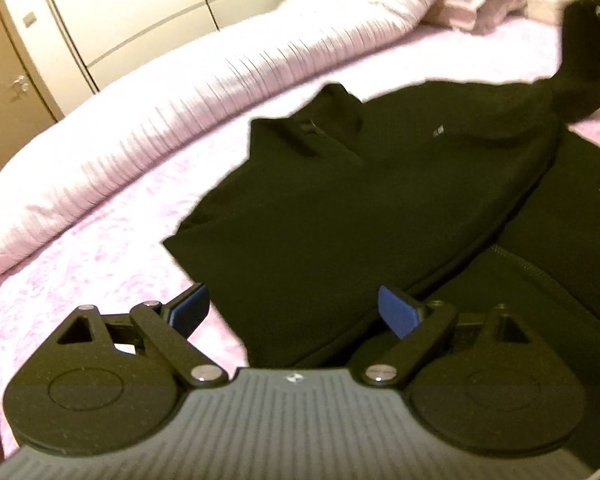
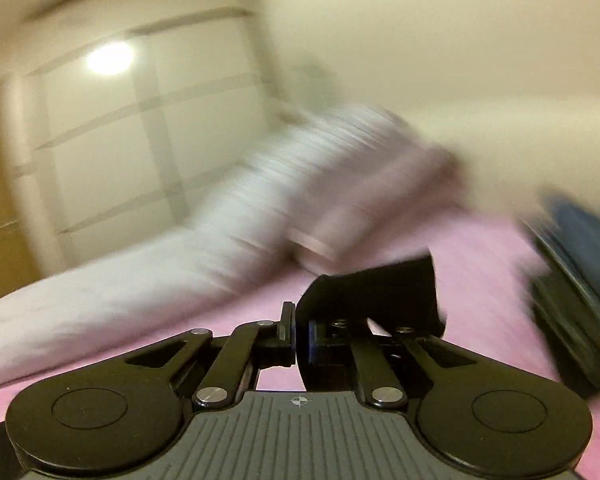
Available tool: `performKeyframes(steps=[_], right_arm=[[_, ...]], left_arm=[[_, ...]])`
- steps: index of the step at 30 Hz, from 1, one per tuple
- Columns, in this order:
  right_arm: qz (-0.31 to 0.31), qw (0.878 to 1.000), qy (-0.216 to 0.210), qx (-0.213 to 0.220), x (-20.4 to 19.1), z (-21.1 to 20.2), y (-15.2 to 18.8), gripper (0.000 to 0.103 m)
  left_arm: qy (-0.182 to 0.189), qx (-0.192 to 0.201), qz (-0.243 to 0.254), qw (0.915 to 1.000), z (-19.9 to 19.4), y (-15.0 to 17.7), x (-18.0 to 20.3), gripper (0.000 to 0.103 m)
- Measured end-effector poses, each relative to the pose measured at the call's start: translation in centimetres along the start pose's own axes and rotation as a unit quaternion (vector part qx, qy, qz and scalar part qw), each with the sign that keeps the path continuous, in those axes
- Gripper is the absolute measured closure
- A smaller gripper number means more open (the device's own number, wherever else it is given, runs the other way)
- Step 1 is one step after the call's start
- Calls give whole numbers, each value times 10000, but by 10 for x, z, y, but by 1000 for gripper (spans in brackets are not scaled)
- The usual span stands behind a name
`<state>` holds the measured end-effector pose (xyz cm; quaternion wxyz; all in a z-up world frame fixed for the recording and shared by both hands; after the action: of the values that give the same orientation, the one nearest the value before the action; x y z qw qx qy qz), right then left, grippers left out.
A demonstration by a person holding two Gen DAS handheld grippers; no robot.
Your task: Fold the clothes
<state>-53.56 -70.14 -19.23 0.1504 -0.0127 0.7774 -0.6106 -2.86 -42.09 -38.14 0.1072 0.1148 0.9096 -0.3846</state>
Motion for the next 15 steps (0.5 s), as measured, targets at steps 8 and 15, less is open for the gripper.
performKeyframes(steps=[8, 15], right_arm=[[-1984, 9182, -3427, 13, -349, -64, 101, 98], [-3005, 8605, -3773, -1639, -445, -64, 266, 98]], left_arm=[[-203, 40, -94, 9997, -46, 43, -49, 13], [-105, -44, -188, 9998, -46, 77, -74, 13]])
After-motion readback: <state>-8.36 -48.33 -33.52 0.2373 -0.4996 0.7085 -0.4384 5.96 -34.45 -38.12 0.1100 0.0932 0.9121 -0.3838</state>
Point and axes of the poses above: each gripper's, at about its wrist camera, not at the fingertips, and z roughly the way its jaws point, x to its right, y to its underside, the point moved 8 cm from there along z, roughly the way its jaws point
